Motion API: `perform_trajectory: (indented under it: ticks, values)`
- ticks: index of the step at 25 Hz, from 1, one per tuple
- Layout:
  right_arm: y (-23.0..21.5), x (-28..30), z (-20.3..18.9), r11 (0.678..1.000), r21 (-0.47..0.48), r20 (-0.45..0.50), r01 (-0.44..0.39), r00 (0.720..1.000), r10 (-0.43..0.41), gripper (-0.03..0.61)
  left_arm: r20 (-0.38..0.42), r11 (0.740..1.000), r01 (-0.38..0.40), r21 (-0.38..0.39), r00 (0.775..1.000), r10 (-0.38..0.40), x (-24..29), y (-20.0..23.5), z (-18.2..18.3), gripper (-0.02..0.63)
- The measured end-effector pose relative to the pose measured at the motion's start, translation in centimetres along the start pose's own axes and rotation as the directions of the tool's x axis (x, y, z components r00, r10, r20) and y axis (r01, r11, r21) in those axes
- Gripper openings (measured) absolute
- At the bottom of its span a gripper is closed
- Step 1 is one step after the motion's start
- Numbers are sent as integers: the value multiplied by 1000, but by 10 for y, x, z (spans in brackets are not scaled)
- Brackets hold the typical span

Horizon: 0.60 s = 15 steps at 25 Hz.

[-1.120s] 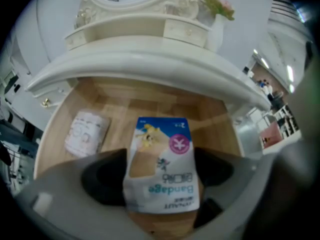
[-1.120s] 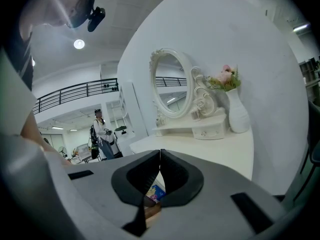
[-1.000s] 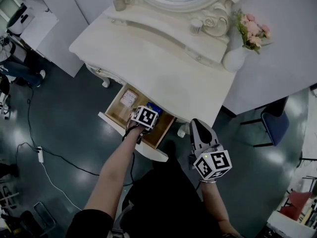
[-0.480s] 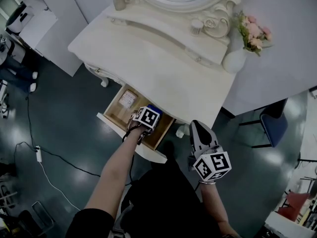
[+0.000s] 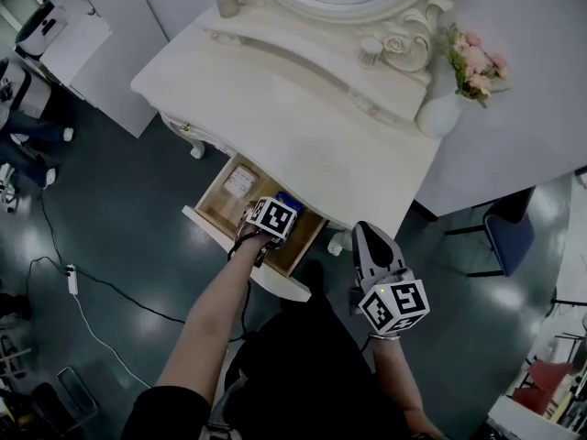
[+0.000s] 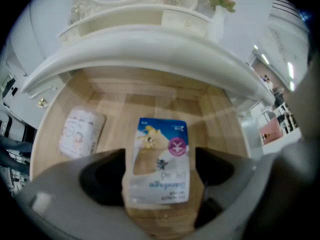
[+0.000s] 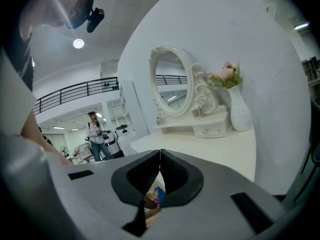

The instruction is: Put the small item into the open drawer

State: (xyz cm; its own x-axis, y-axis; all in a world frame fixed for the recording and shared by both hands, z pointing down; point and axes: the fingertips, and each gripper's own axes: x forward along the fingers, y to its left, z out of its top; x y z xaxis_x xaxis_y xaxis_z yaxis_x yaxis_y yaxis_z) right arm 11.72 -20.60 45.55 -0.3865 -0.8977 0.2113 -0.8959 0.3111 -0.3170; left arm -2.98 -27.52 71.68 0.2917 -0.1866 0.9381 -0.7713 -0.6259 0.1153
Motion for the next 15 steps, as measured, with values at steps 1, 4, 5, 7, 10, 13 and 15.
perform_trajectory:
  ticks: [1, 4, 5, 7, 10, 13, 15]
  values:
    - [1, 0, 0, 1000, 0, 2, -4, 1000, 4, 5, 15, 1000, 3, -2, 1000, -3, -5, 0, 2, 442]
    - [4, 1, 3, 1000, -3, 8, -17, 1000, 17, 5, 80, 1000, 1, -22, 997, 1, -26, 1, 11, 431]
    - [5, 2, 4, 1000, -5, 10, -21, 1000, 22, 5, 103, 999, -9, -33, 995, 13, -36, 4, 13, 417]
    - [8, 2, 6, 999, -11, 14, -32, 999, 32, 5, 158, 998, -27, -58, 987, 36, -56, 8, 19, 397]
    - [14, 2, 8, 999, -18, 20, -49, 999, 49, 5, 281, 995, -30, -93, 958, 55, -90, 10, 31, 363]
    - [21, 3, 12, 997, -30, 27, -69, 997, 69, 5, 371, 991, -46, -123, 924, 89, -122, 16, 36, 311]
    - [25, 4, 14, 996, -36, 31, -79, 996, 81, 5, 422, 989, -52, -140, 900, 107, -144, 18, 37, 285]
